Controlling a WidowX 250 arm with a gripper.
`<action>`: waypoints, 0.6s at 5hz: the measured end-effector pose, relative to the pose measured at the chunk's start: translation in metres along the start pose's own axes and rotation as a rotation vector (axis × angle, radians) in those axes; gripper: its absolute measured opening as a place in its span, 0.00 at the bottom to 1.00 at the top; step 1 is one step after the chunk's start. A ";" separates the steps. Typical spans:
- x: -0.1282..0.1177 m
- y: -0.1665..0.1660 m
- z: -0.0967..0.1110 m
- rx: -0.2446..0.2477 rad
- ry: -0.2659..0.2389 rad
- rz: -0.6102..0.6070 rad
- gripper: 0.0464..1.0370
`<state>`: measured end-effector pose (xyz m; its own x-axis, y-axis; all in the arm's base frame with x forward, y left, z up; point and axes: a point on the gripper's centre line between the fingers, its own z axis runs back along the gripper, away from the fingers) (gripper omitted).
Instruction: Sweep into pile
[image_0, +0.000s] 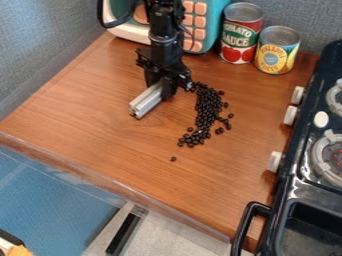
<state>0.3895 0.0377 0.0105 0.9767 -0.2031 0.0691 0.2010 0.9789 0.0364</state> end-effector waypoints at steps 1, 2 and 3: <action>0.001 -0.014 0.000 -0.015 0.003 -0.021 0.35; 0.002 -0.021 0.001 -0.029 0.011 -0.017 0.35; 0.001 -0.024 0.001 -0.035 0.017 -0.018 0.35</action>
<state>0.3859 0.0136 0.0107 0.9740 -0.2203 0.0518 0.2205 0.9754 0.0023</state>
